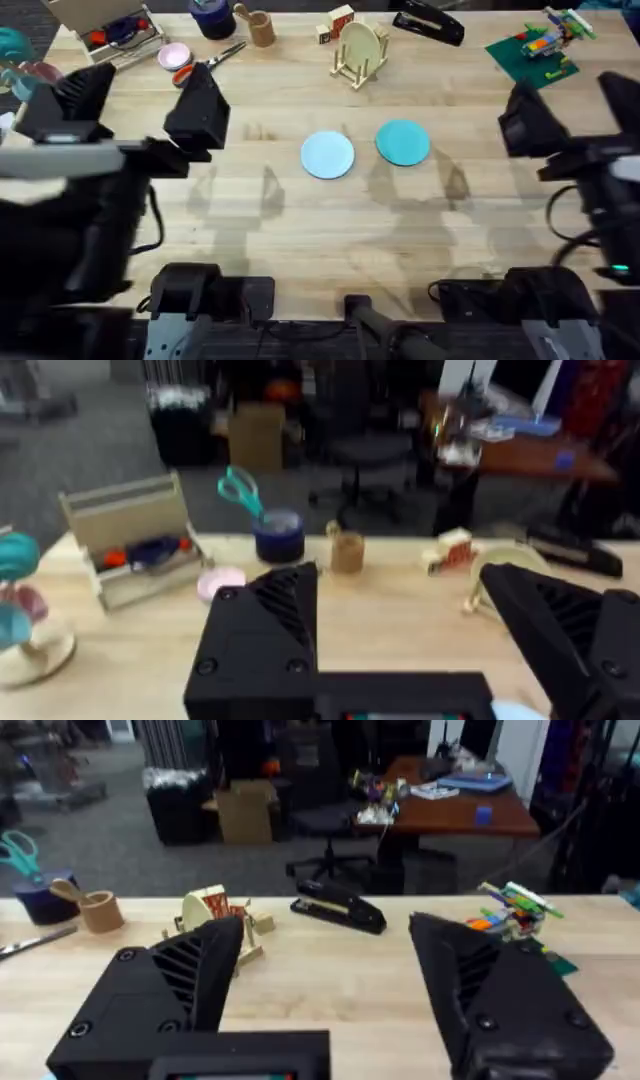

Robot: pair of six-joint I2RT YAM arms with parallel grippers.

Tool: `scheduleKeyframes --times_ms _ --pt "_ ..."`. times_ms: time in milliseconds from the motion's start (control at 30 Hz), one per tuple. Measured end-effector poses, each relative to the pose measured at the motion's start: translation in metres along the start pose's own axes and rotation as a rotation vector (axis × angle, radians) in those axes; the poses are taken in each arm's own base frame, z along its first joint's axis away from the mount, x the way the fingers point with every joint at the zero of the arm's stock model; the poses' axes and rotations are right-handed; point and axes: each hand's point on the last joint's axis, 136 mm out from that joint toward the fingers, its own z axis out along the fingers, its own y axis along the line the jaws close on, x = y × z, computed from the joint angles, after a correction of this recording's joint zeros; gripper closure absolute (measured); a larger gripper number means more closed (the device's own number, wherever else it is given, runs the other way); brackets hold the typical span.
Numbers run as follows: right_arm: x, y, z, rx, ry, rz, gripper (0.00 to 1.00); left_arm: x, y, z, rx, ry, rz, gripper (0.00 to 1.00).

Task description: Pick up the plates from the table one by one and place each into a slot on the dish rack.

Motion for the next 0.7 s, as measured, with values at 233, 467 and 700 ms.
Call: scheduleKeyframes --times_ms 233,467,700 --pt "-0.013 0.004 0.000 -0.005 0.261 0.014 0.005 0.002 0.000 0.003 -0.014 0.314 -0.002 0.008" --pt "-0.005 0.012 0.016 -0.041 0.539 0.039 0.005 0.025 -0.003 0.016 -0.007 0.628 -0.011 0.008" --pt "0.024 0.014 0.035 -0.049 0.806 0.067 0.006 0.056 -0.004 0.033 -0.004 0.852 -0.021 0.008"
